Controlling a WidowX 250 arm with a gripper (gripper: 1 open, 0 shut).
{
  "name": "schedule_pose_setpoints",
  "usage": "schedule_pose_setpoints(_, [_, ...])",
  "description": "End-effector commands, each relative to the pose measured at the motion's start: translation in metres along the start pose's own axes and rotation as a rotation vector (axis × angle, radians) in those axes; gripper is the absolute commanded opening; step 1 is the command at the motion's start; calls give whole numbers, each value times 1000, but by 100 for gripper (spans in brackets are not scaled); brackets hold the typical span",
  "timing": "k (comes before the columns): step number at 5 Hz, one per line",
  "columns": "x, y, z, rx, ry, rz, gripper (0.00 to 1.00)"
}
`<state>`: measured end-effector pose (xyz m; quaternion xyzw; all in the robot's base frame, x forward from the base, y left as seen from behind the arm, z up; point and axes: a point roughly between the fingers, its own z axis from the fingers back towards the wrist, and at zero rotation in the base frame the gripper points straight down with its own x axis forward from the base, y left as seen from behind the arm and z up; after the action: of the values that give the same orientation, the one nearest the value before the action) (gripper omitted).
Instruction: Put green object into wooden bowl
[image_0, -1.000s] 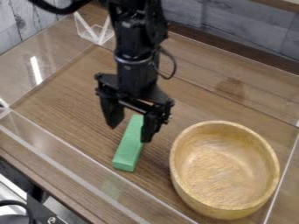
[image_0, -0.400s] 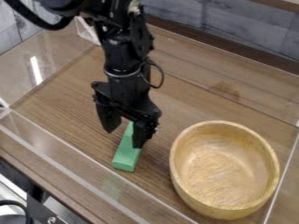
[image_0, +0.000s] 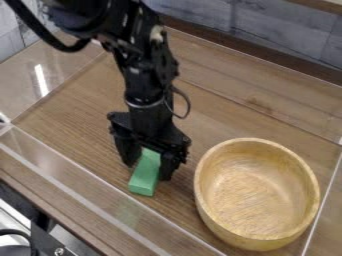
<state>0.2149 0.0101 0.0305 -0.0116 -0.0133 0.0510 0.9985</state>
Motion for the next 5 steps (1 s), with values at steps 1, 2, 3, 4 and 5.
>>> schedule_pose_setpoints(1, [12,-5,-3,1,-37,81,100])
schedule_pose_setpoints(2, [18,-7,-5,1,-56,153,0])
schedule_pose_setpoints(3, [22,-14,5,-4,-73,169,0])
schedule_pose_setpoints(4, [25,-18,14,-9,-86,182,0])
schedule_pose_setpoints(5, [28,-18,11,-15,-94,46,0])
